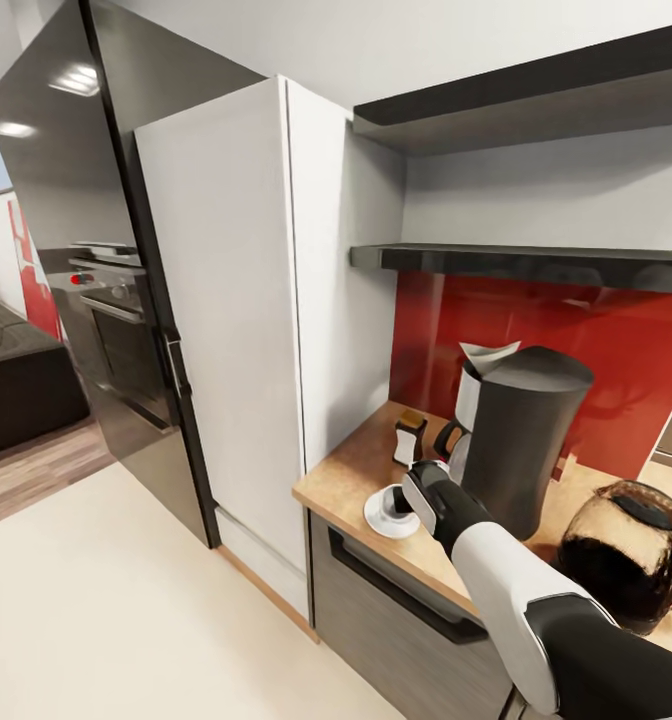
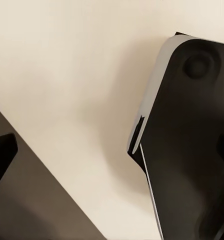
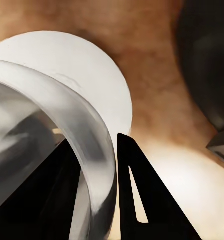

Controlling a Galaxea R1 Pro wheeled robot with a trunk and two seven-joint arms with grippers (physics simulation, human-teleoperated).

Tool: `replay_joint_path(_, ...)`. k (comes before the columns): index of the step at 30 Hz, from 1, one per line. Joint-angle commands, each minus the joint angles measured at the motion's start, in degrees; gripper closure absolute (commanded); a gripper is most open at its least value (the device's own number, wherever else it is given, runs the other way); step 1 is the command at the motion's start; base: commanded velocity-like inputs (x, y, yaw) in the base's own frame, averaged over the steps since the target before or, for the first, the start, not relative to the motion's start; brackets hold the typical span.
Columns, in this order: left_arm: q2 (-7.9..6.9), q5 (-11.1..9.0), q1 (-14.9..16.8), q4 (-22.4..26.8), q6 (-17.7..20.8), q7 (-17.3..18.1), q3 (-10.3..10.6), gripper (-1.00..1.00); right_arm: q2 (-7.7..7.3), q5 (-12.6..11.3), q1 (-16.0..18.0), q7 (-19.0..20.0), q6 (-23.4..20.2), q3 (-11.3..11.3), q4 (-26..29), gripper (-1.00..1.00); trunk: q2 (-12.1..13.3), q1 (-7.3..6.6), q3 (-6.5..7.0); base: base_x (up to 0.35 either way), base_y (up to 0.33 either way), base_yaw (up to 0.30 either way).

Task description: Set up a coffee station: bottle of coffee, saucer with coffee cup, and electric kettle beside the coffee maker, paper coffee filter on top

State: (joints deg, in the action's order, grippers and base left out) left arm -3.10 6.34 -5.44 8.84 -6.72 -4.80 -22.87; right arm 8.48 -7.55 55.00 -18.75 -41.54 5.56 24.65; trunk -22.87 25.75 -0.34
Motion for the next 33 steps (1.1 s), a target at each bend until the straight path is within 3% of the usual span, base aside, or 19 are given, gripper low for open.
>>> replay_joint_path(1, 0.03, 0.60, -0.01, 0.04, -0.12, -0.12, -0.33, -1.00, -0.04, -0.62, 0.00, -0.41, -0.21, 0.42, 0.06, 1.00, -0.04, 0.04, -0.03, 0.135, 0.000, 0.000)
replay_joint_path(22, 0.02, 0.60, -0.01, 0.04, -0.05, -0.12, -0.42, -1.00, -0.05, -0.62, -0.01, -0.41, -0.21, 0.42, 0.04, 1.00, -0.04, 0.04, -0.03, 0.030, 0.000, 0.000)
replay_joint_path(23, 0.01, 0.60, -0.01, 0.04, -0.05, -0.12, -0.42, -1.00, -0.05, -0.62, -0.01, -0.41, -0.21, 0.42, 0.04, -1.00, -0.04, 0.04, -0.03, 0.000, 0.000, 0.000)
replay_joint_path(33, -0.03, 0.59, -0.01, 0.04, -0.05, -0.12, -0.42, -1.00, -0.05, -0.62, -0.01, -0.41, -0.21, 0.42, 0.04, -1.00, -0.04, 0.04, -0.03, 0.000, 0.000, 0.000)
